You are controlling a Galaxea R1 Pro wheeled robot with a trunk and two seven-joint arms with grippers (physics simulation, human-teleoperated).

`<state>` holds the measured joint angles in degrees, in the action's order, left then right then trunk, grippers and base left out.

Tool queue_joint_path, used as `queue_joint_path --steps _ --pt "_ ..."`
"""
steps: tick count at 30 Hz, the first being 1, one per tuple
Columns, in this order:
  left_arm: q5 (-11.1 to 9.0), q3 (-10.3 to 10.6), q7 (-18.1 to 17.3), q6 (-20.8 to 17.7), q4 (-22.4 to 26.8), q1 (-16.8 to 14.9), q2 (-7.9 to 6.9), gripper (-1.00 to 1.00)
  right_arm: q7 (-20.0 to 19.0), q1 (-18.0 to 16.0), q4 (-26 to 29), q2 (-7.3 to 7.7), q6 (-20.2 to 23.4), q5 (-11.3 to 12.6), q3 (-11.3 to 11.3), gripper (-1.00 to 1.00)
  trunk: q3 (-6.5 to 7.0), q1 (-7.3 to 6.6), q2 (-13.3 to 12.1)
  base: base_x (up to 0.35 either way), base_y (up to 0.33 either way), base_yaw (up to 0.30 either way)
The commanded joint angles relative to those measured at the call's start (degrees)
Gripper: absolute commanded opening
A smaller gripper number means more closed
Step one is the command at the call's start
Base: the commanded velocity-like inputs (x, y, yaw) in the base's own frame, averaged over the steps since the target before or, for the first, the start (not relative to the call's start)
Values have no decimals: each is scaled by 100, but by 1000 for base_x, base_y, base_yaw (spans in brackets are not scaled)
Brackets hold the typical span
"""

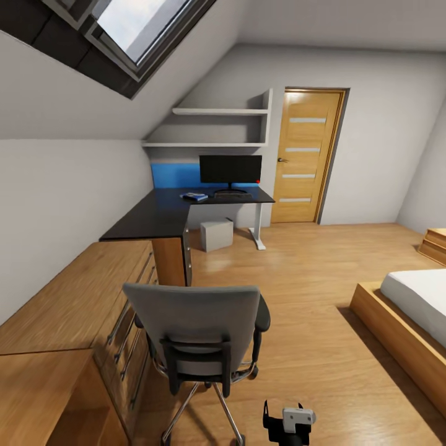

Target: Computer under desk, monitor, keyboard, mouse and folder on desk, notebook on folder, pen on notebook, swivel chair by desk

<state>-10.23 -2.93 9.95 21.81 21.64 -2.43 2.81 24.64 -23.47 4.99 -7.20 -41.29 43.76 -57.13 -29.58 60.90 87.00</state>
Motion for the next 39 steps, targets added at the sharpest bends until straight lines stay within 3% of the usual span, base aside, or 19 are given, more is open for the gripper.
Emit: queue_joint_path --steps 1,7,10,13,17,19,22,25,29,31,32,39 --pt "-7 -23 -9 17 -2 -5 4 100 49 -3 2 0 0 10 -50 100 -24 22 45 0 0 0" --pt "-12 -23 -17 16 -2 -11 -1 100 50 -3 2 -1 2 10 -48 100 -132 154 285 0 0 0" --pt "-21 -23 19 -2 11 -314 -3 100 -88 -3 12 -1 0 -10 -45 100 -186 220 405 0 0 0" --pt "-22 -30 32 -626 13 -796 8 100 -205 -9 42 -7 11 10 -12 100 -240 286 526 0 0 0" --pt "-22 -31 32 -1316 46 -1137 11 100 -224 -23 72 -14 65 12 -5 100 -312 374 686 0 0 0" --pt "-40 -33 37 -1958 79 -1611 14 100 -233 -79 92 -17 369 16 -2 100 -348 418 766 0 0 0" --pt "-82 -37 39 -2185 87 -1876 16 100 -237 -209 113 -12 648 20 15 100 -401 484 887 0 0 0" --pt "-156 -36 36 -2465 81 -2172 12 100 -235 -512 130 -5 1027 24 156 100 -455 549 1007 0 0 0" --pt "-216 -34 29 -2740 79 -2378 5 100 -245 -788 138 1 1432 26 529 100 -527 637 1168 0 0 0" --pt "-280 -37 27 -2856 76 -2490 -9 100 -255 -930 140 9 1783 27 847 100 -563 681 1248 0 0 0" --pt "-432 -39 5 -2930 32 -2568 -24 100 -321 -1044 140 73 2230 27 1133 100 -581 703 1288 0 0 0" --pt "-659 -40 -28 -2845 -446 -2613 -28 100 -671 -1107 103 167 2489 30 1297 100 -707 857 1569 0 0 0"
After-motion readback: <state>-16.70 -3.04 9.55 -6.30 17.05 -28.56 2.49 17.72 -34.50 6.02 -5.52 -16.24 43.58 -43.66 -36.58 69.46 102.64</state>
